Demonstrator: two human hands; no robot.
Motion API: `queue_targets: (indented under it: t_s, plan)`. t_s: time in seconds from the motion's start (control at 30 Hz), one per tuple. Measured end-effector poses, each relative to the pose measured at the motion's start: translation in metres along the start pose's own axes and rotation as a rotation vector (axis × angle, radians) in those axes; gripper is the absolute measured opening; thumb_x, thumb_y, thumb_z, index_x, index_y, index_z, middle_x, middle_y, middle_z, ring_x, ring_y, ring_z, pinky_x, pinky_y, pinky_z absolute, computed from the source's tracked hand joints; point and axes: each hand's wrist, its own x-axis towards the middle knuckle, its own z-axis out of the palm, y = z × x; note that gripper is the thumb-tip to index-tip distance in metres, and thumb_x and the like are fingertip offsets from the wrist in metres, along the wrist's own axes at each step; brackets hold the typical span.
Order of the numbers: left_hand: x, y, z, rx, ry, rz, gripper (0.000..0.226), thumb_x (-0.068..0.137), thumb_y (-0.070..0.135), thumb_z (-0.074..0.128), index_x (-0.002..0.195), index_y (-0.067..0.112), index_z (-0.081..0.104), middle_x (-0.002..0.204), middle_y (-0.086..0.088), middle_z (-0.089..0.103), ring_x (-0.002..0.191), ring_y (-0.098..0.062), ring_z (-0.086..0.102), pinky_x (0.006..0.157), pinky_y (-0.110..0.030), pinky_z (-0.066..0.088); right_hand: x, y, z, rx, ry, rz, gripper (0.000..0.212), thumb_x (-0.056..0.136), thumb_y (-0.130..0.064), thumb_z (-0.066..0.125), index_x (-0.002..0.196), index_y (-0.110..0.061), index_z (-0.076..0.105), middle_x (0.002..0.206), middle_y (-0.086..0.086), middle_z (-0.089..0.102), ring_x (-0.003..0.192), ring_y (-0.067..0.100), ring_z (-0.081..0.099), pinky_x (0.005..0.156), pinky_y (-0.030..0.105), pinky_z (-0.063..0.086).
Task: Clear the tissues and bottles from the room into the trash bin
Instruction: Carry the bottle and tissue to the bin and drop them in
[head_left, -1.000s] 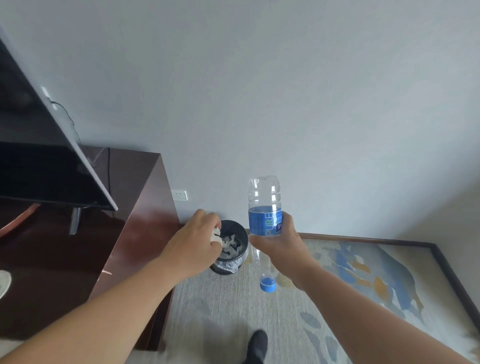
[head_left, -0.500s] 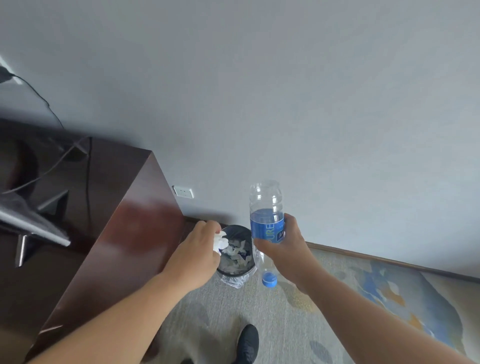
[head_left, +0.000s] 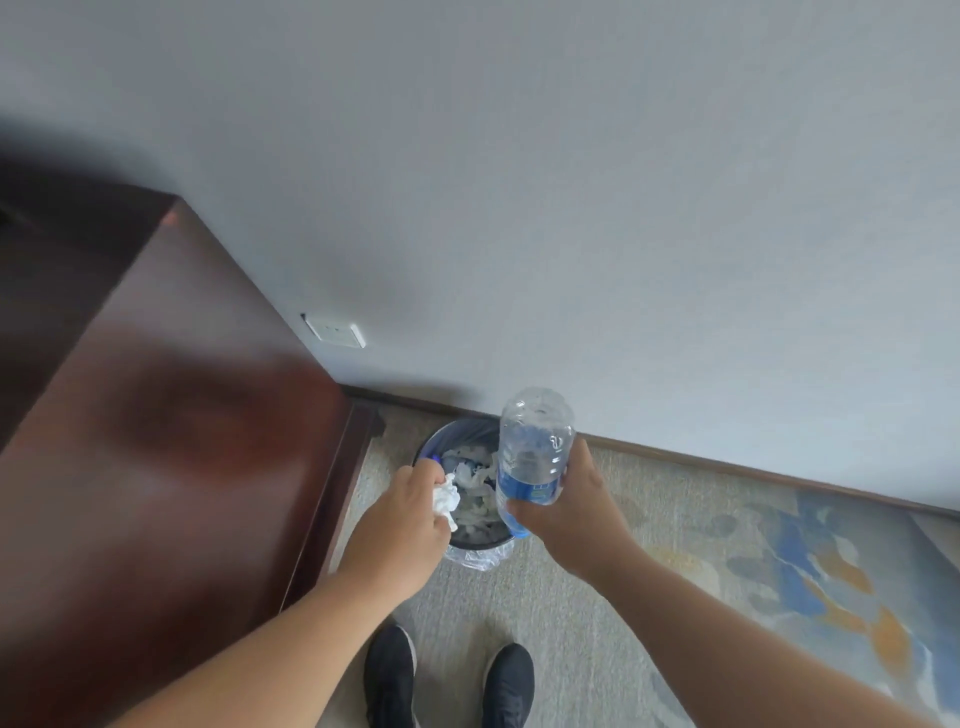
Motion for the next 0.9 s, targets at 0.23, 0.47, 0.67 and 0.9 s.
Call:
queue_targets:
  t_s: [0.23, 0.47, 0.67, 0.9]
  plan:
    - [0.044, -0.018, 0.041, 0.014, -0.050, -0.004, 0.038, 0.091, 0.022, 0.055, 0.125, 0.022, 0.039, 0.119, -0.003, 0.046, 0.088, -0.025, 0.059, 0.073, -0.039, 0.049, 0.045, 0.026, 0.038, -0.127, -0.013, -0.018, 0.064, 0.075, -0.027, 0.074, 0.126, -0.031, 0.037, 0.115, -0.010, 0.049, 0.102, 0.012, 0.054, 0.082, 0.030, 0.050]
    - [0.048, -0.024, 0.033, 0.097, -0.096, -0.035, 0.046, 0.091, 0.034, 0.055, 0.132, 0.026, 0.035, 0.122, -0.002, 0.043, 0.087, -0.022, 0.058, 0.068, -0.033, 0.048, 0.051, 0.019, 0.029, -0.202, -0.035, 0.086, 0.081, 0.080, -0.028, 0.069, 0.147, -0.032, 0.022, 0.143, -0.002, 0.033, 0.114, 0.018, 0.049, 0.086, 0.039, 0.054]
    - [0.042, -0.008, -0.001, 0.099, -0.038, -0.014, 0.045, 0.091, 0.033, 0.053, 0.132, 0.025, 0.036, 0.121, -0.002, 0.045, 0.087, -0.022, 0.059, 0.072, -0.035, 0.048, 0.035, -0.011, 0.003, -0.229, -0.007, 0.005, 0.057, 0.087, -0.032, 0.058, 0.140, -0.026, 0.037, 0.137, -0.005, 0.043, 0.112, 0.010, 0.046, 0.082, 0.027, 0.038]
    - [0.003, 0.034, -0.051, 0.091, 0.035, 0.013, 0.046, 0.092, 0.032, 0.052, 0.134, 0.024, 0.036, 0.124, -0.004, 0.044, 0.096, -0.026, 0.058, 0.079, -0.038, 0.049, -0.006, -0.061, -0.036, -0.275, -0.006, -0.120, 0.046, 0.090, -0.036, 0.054, 0.134, -0.028, 0.047, 0.134, -0.010, 0.048, 0.106, 0.007, 0.051, 0.081, 0.024, 0.039]
